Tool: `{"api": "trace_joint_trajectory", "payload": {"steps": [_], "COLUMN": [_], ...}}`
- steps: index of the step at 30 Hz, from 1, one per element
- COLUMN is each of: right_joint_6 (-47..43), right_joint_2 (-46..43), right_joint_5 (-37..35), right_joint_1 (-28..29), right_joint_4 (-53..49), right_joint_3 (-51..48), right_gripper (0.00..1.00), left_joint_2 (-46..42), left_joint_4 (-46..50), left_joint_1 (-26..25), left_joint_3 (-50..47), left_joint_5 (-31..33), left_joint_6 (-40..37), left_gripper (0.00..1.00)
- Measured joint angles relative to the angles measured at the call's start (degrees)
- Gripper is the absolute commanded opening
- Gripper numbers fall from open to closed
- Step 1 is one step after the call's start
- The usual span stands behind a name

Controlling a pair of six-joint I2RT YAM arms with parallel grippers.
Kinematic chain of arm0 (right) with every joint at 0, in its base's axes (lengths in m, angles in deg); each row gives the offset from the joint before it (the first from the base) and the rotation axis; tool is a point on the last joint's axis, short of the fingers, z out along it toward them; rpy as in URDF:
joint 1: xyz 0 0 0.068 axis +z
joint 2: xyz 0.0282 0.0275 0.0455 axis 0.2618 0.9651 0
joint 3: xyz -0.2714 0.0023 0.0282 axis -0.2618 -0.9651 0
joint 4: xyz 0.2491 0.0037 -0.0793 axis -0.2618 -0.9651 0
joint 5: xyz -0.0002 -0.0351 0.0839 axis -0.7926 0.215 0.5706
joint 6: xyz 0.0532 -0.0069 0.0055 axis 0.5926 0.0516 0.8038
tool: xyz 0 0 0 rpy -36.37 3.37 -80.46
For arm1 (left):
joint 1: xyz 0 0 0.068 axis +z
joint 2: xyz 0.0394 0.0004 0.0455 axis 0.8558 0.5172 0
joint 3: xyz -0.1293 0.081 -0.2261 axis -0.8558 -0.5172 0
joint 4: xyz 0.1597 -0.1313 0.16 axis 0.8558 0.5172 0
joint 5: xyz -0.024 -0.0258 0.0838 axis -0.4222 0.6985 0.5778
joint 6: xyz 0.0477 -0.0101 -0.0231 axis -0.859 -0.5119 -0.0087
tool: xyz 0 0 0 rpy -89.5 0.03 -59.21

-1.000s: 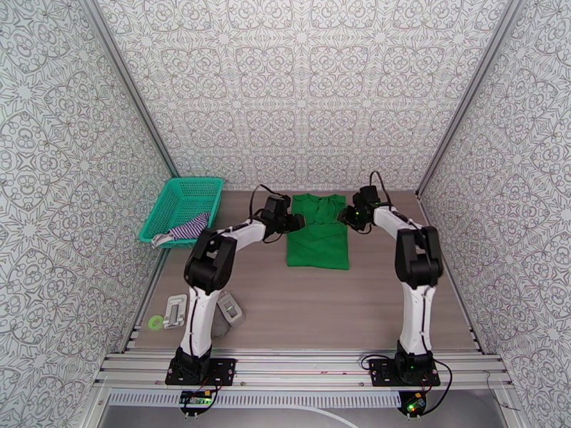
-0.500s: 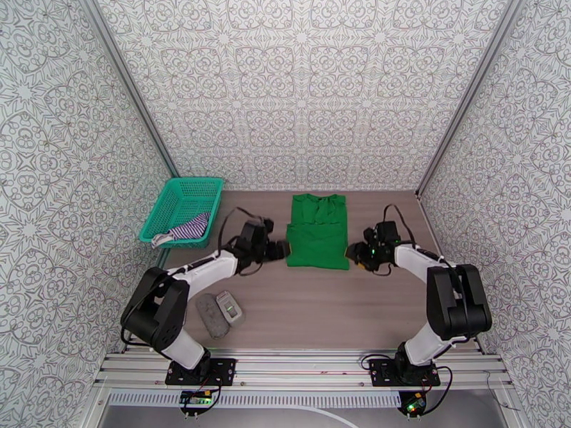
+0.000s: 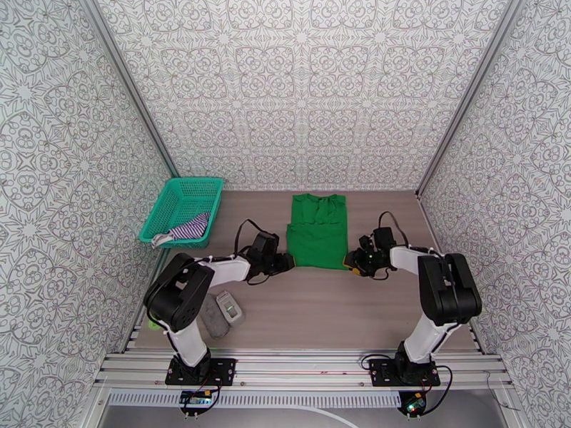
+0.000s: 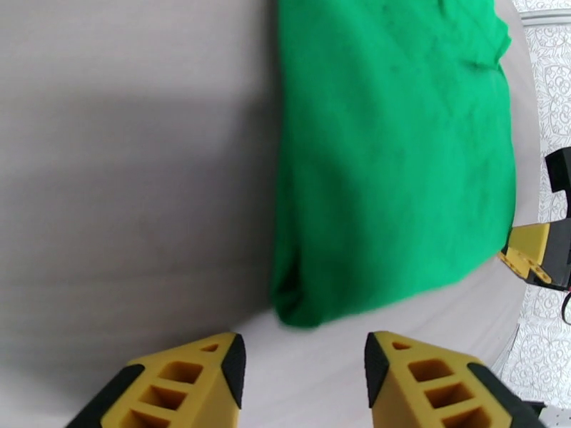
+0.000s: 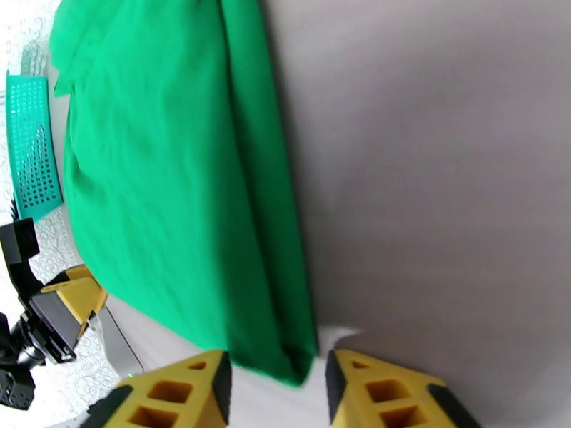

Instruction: Fold and stack the mixed laundry pile

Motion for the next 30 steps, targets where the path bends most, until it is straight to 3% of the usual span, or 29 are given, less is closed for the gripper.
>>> {"api": "trace_joint_trajectory", "payload": {"steps": [6, 7, 10, 19, 21, 24, 30], "right_joint_6": [-0.74, -1.05, -2.05, -4.35, -4.35, -4.48, -4.11], "right_joint_2": [2.82, 2.80, 2.67, -4.13, -4.74, -4.59, -4.61], "right_joint_5": [0.33, 0.20, -0.92, -5.62, -5.81, -6.88, -7.91], "right_joint_1": [0.37, 0.39, 0.48, 0.55, 0.74, 0.90, 0.79], "right_joint_4": [-0.35, -0.87, -2.75, -9.57, -9.75, -10.03, -10.80], "right_joint_3": [3.13, 3.67, 5.20, 5.27, 4.20, 2.01, 0.28], "right_gripper": [0.10, 0.07, 0.00, 0.01, 0.15, 0.31, 0.41], "left_joint_2": [3.10, 3.30, 3.32, 2.12, 1.64, 0.98, -3.13], "left_joint_4": [-1.42, -1.18, 0.28, 12.22, 14.67, 17.70, 20.46], "left_joint_1": [-0.17, -0.17, -0.15, -0.07, -0.07, 0.00, -0.02], "left_joint_3": [3.26, 3.58, 4.42, 7.96, 8.61, 9.09, 7.52], "left_joint_5": [0.39, 0.42, 0.61, 0.48, 0.44, 0.83, 3.32], "left_joint_6": [0.33, 0.15, -1.11, -9.60, -11.30, -12.98, -12.41], "left_gripper": [0.03, 0.00, 0.00, 0.00, 0.29, 0.50, 0.57]}}
